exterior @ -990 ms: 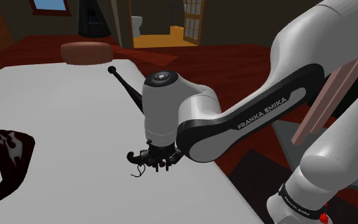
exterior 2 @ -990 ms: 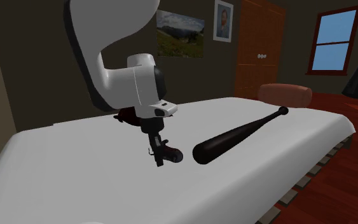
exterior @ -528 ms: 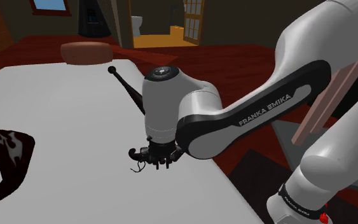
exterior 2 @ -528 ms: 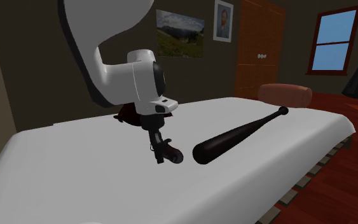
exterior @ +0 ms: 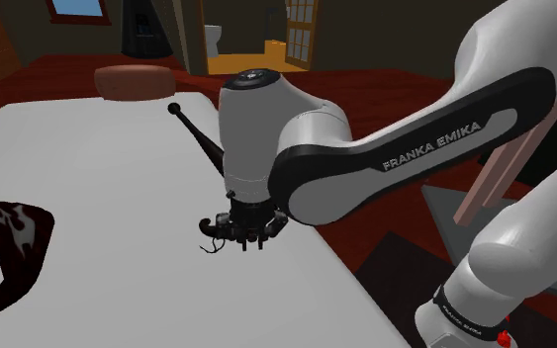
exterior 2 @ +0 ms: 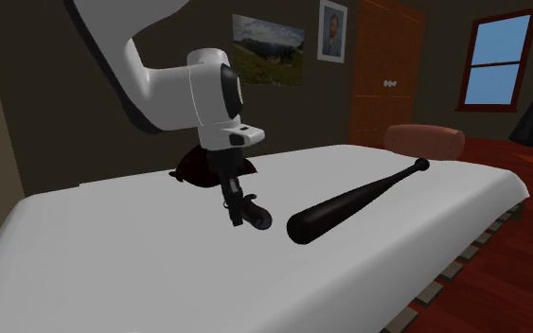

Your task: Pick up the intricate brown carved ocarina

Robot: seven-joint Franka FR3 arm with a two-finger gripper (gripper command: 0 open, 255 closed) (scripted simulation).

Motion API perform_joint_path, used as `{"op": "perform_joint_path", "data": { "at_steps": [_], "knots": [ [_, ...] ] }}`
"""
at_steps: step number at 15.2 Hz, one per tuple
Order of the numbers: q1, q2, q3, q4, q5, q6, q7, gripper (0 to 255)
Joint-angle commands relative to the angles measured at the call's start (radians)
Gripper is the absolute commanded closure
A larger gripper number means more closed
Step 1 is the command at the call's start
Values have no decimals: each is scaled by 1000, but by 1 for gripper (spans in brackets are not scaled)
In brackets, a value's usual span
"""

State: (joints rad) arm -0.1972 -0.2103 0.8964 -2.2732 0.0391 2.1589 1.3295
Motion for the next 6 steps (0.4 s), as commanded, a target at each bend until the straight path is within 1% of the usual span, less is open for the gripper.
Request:
{"op": "perform_joint_path", "data": {
  "at_steps": [1,4,6],
  "knots": [
    [5,-18,-11,14,14,-27,-15,255],
    [10,-40,-25,39,30,-68,-31,255],
    [11,-41,-26,41,31,-70,-32,255]
  ]
}}
